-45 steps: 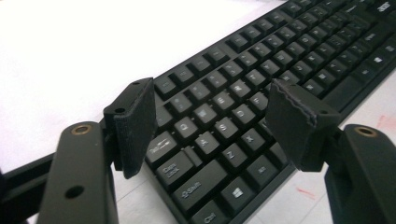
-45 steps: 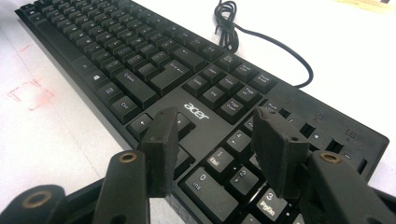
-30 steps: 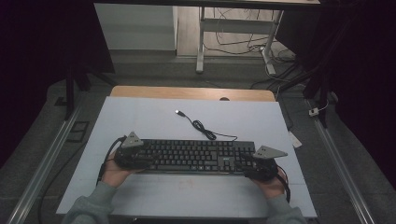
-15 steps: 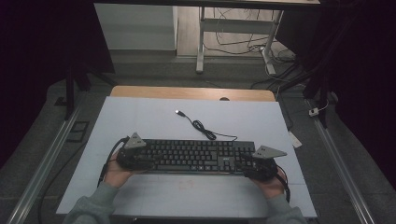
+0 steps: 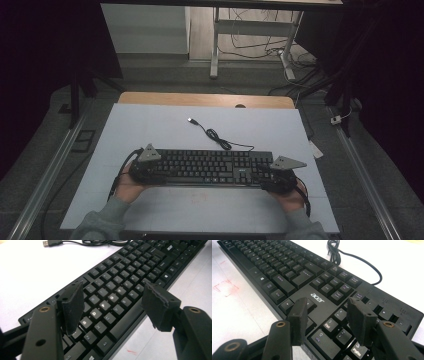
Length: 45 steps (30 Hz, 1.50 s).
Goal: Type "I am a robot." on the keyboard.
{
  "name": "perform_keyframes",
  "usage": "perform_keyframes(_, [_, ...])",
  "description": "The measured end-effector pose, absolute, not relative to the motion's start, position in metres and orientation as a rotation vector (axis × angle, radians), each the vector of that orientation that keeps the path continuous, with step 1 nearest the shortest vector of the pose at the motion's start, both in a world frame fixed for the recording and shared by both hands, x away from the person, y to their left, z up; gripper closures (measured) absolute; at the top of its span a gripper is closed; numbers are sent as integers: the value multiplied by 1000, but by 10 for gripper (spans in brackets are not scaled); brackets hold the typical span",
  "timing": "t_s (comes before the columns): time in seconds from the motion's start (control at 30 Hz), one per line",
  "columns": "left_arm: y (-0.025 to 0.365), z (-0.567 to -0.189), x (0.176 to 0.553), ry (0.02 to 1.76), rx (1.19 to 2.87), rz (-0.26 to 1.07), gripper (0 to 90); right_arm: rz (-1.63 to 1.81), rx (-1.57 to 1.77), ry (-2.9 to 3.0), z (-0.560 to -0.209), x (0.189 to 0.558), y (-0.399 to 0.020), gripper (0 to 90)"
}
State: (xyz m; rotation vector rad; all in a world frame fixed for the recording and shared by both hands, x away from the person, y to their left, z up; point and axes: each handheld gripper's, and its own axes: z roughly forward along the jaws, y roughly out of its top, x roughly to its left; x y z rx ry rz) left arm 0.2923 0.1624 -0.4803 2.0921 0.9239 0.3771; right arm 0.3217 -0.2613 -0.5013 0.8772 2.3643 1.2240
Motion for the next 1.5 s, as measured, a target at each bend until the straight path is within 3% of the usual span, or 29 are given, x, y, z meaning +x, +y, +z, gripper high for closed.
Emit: perform_keyframes(1.5, [131,-489,291,833,2171,285,395,1211,870,2372,-502,322,-260,517])
